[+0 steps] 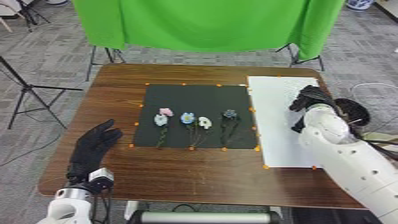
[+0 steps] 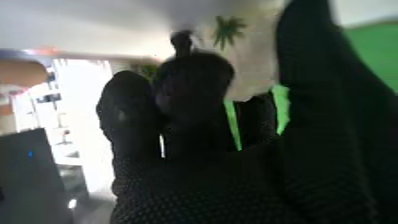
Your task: Arrange flowers
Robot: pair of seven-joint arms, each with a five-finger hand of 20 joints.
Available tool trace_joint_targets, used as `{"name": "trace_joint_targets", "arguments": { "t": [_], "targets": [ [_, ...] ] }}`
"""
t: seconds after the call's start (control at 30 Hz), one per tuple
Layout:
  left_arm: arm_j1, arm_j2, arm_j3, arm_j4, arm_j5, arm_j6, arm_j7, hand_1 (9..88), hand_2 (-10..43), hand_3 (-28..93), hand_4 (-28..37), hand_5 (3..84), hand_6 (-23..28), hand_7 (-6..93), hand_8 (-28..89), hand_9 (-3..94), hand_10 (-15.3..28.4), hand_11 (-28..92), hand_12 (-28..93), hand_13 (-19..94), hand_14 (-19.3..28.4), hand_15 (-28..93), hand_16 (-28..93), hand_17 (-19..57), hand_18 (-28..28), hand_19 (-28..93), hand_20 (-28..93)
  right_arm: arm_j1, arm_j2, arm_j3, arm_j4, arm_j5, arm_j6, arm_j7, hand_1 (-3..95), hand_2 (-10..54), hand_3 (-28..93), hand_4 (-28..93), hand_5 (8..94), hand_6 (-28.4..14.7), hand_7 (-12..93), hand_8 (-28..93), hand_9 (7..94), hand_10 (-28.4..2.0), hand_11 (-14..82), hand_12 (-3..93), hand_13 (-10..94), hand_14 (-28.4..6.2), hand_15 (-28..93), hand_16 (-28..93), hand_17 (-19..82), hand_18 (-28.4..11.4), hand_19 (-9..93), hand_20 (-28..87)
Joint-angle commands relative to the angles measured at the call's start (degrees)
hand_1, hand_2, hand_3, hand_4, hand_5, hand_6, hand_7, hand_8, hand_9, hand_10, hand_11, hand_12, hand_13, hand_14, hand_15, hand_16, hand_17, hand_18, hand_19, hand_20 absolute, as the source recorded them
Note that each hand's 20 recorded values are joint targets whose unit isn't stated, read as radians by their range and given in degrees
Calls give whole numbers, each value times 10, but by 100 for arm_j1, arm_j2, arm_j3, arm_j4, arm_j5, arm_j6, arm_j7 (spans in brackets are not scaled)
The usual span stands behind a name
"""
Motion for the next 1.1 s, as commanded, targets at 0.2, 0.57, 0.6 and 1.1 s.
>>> {"name": "trace_joint_targets", "arguments": {
  "t": [0.2, 0.57, 0.6, 1.1],
  "targets": [
    [93, 38, 2, 72, 13, -90, -131, 242, -59, 721, -244, 493, 3, 171, -79, 500, 124, 213, 139, 370, 166, 219, 18, 38, 132, 115, 182, -1278, -90, 995, -1438, -293, 1915, -94, 572, -36, 625, -201, 746, 8, 207, 20, 786, -117, 122, 272, 911, -15, 682, 267, 679, -133, 932, 592],
    [110, 32, -7, 53, 2, -73, -93, 241, -58, 721, -243, 493, 3, 171, -80, 500, 124, 212, 140, 370, 166, 218, 19, 38, 132, 116, 182, -2308, -941, 1084, -2784, 1020, 2862, -442, 571, -46, 638, -201, 763, 6, 181, 8, 787, -122, 102, 258, 915, -14, 681, 273, 686, -131, 932, 605],
    [108, 37, -10, 55, 10, -66, -90, 241, -59, 722, -243, 493, 3, 171, -80, 500, 124, 212, 140, 370, 166, 218, 18, 38, 132, 116, 182, -2259, -997, 979, -2792, 1113, 2952, -501, 572, -46, 638, -200, 765, 7, 177, 4, 789, -120, 98, 247, 918, -15, 680, 272, 687, -130, 932, 604],
    [57, 40, 30, 60, 44, -69, -100, 241, -59, 722, -243, 493, 3, 173, -80, 499, 124, 212, 140, 370, 166, 219, 19, 38, 132, 116, 182, -1757, -1214, -41, -2432, 272, 3316, -746, 567, -55, 632, -196, 768, 25, 166, -23, 735, -87, 86, 110, 937, -10, 659, 268, 706, -122, 932, 573]
  ]
}}
